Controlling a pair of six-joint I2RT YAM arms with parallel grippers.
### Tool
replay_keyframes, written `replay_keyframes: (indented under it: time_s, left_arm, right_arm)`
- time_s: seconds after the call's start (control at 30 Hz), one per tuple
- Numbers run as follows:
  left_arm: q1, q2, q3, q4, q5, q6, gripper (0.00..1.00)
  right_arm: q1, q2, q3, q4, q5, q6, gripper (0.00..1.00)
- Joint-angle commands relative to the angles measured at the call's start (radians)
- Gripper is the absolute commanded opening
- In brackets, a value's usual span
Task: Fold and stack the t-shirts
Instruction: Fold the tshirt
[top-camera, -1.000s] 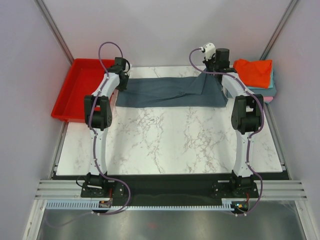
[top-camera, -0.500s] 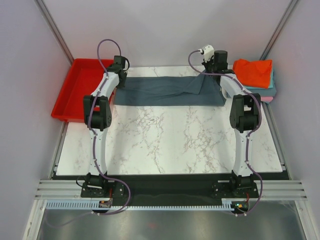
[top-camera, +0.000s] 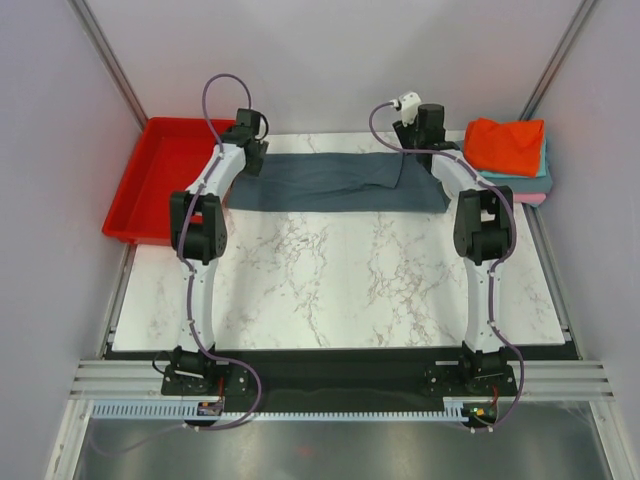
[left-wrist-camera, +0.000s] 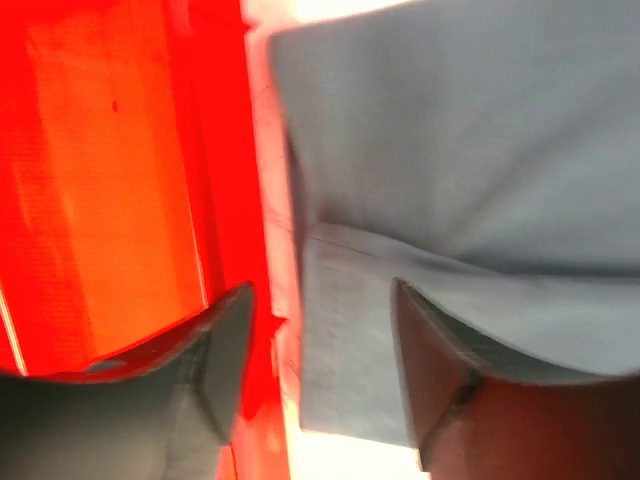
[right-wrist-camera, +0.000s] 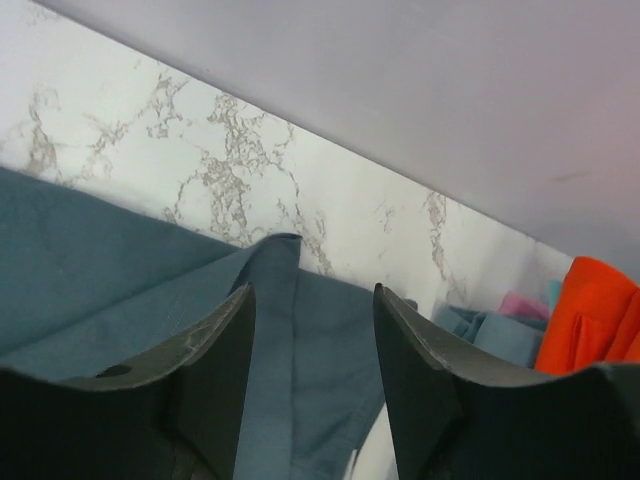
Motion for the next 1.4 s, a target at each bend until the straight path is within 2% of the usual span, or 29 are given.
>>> replay_keyframes:
  time_s: [0.0,0.07,0.13,0.27,0.3,0.4,0.53,0.83,1.17,1.37]
  left_arm:
    - [-0.035,-0.166,0.003,0.020,0.011,-0.010,0.71]
    - [-0.061,-0.203,-0.021,0.006,0.037,-0.021,0.77]
    - [-0.075,-0.226,-0.074,-0.022,0.108,-0.044,0.77]
    - [-0.091,-0.218,-0.161,-0.046,0.187,-0.083,0.75]
    - [-0.091,-0.211,-0.176,-0.052,0.213,-0.093,0.73]
    - [-0.089,-0.180,-0.195,-0.062,0.240,-0.093,0.68]
    - [-0.089,-0.128,-0.178,-0.062,0.275,-0.082,0.68]
    - [-0.089,-0.051,-0.157,-0.062,0.270,-0.076,0.67]
    - [-0.089,-0.039,-0.161,-0.062,0.264,-0.085,0.67]
    - [-0.089,-0.042,-0.176,-0.062,0.255,-0.084,0.67]
  right_arm:
    - [-0.006,-0.132,0.009,0.002,0.026,0.084,0.60]
    - [-0.006,-0.163,-0.021,-0.068,-0.047,0.114,0.60]
    - [-0.006,-0.200,-0.063,-0.111,-0.090,0.179,0.59]
    - [-0.006,-0.245,-0.149,-0.202,-0.215,0.270,0.56]
    - [-0.012,-0.248,-0.160,-0.220,-0.314,0.291,0.56]
    - [-0.016,-0.246,-0.207,-0.260,-0.493,0.362,0.55]
    - [-0.018,-0.194,-0.201,-0.331,-0.632,0.419,0.52]
    - [-0.030,-0.140,-0.192,-0.355,-0.588,0.371,0.51]
    - [-0.033,-0.102,-0.189,-0.355,-0.537,0.345,0.50]
    - [-0.027,-0.033,-0.129,-0.345,-0.525,0.347,0.49]
